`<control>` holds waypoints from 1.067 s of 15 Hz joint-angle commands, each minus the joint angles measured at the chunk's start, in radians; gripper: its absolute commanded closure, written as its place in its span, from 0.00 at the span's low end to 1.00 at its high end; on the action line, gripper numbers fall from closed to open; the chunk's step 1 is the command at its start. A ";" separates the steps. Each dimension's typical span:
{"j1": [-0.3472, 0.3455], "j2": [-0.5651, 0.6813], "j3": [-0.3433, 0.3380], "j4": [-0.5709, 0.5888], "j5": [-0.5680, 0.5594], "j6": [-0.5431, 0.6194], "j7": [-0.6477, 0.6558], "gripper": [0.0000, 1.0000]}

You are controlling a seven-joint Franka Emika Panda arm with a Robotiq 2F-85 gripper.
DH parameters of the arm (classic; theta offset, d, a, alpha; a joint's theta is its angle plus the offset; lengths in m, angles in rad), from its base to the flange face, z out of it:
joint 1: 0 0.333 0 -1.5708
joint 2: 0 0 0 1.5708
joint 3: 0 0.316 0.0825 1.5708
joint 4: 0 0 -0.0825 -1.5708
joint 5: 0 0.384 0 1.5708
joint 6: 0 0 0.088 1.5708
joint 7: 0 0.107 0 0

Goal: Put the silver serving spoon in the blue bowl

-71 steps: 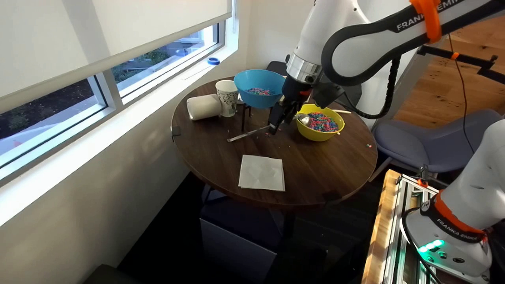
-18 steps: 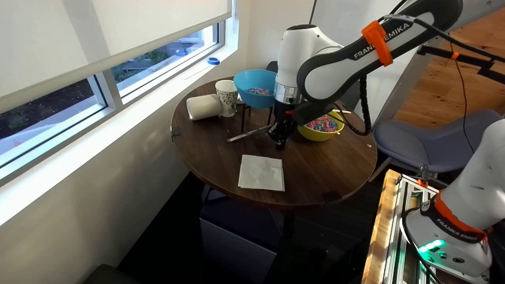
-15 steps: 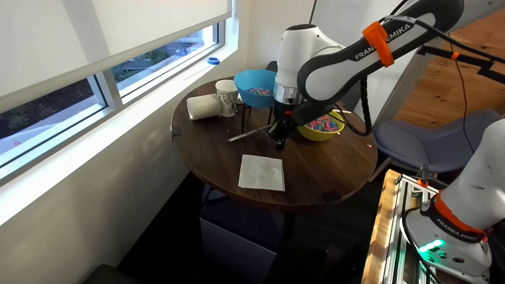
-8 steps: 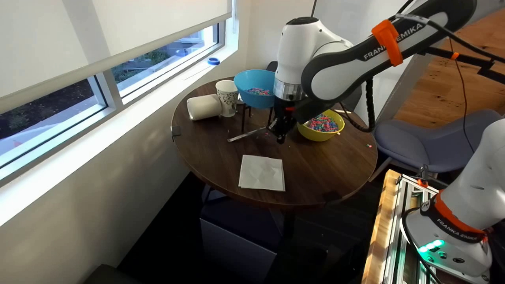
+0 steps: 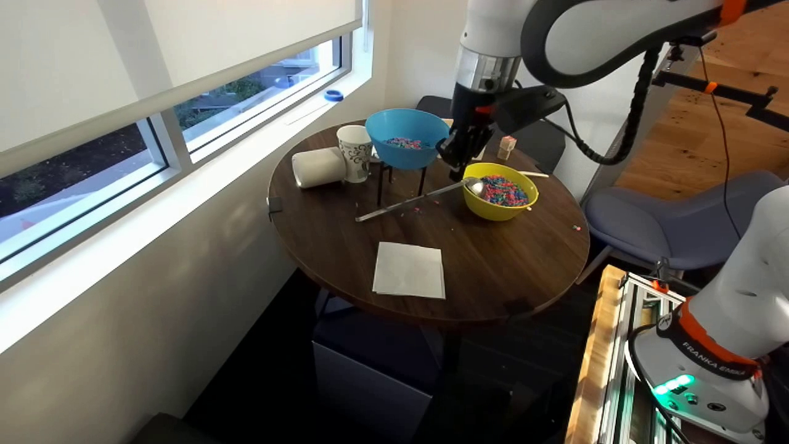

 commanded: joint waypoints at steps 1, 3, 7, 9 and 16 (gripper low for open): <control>-0.027 -0.086 0.016 0.038 -0.017 -0.113 -0.010 0.99; -0.041 -0.113 0.009 0.067 -0.024 -0.129 -0.036 0.99; -0.086 -0.115 -0.011 0.101 -0.048 -0.065 -0.107 0.99; -0.100 -0.088 -0.027 0.112 -0.051 -0.001 -0.174 0.99; -0.098 0.059 -0.063 0.193 -0.004 0.167 -0.373 0.99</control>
